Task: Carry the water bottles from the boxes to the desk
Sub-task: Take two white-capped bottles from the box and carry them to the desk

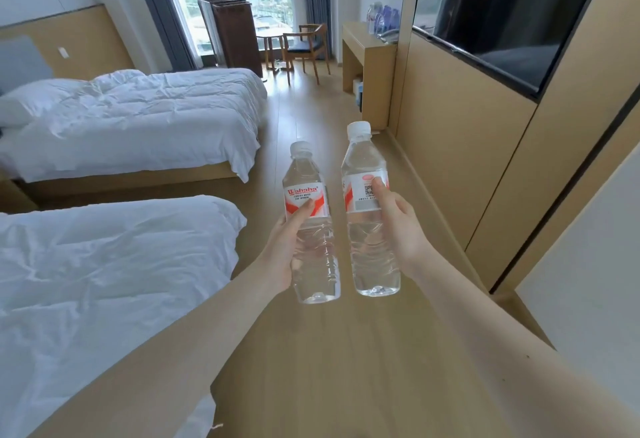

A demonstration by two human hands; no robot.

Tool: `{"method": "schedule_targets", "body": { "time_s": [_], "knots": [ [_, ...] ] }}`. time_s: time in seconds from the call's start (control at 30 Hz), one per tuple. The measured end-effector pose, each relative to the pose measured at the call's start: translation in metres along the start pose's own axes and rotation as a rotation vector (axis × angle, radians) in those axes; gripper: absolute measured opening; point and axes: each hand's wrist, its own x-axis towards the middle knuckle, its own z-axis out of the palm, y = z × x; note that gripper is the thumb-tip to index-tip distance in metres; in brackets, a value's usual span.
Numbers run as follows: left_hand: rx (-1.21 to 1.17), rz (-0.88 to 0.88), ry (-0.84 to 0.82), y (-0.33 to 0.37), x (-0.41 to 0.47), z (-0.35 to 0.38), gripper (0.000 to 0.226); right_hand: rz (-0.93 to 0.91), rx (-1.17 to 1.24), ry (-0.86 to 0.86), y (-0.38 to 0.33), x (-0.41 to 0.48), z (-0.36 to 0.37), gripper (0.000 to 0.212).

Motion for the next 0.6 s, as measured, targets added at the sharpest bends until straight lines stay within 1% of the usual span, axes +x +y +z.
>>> {"method": "schedule_targets", "body": {
  "time_s": [0.07, 0.1, 0.17, 0.3, 0.4, 0.43, 0.53, 0.6],
  "knots": [
    [0.004, -0.005, 0.004, 0.004, 0.027, 0.011, 0.062, 0.011, 0.0, -0.008, -0.004, 0.027, -0.008, 0.101],
    [0.002, -0.005, -0.001, 0.006, 0.041, 0.016, 0.064, 0.022, 0.004, -0.004, -0.005, 0.04, -0.012, 0.098],
    [-0.007, 0.002, -0.01, 0.009, 0.067, 0.025, 0.066, 0.047, 0.013, 0.004, -0.007, 0.064, -0.02, 0.098],
    [0.006, 0.006, -0.006, 0.012, 0.103, 0.032, 0.065, 0.099, 0.038, 0.005, -0.009, 0.103, -0.032, 0.089],
    [0.025, -0.024, 0.009, 0.013, 0.128, 0.028, 0.078, 0.126, 0.034, -0.014, -0.011, 0.128, -0.033, 0.073],
    [0.029, -0.036, 0.014, 0.014, 0.135, 0.025, 0.085, 0.135, 0.036, -0.024, -0.011, 0.137, -0.031, 0.071],
    [0.007, -0.068, 0.001, 0.018, 0.162, 0.011, 0.098, 0.175, 0.053, -0.03, -0.01, 0.161, -0.021, 0.081],
    [-0.029, -0.09, -0.045, 0.02, 0.18, 0.0, 0.1, 0.193, 0.04, -0.025, -0.008, 0.176, -0.014, 0.089]
  ]
}}
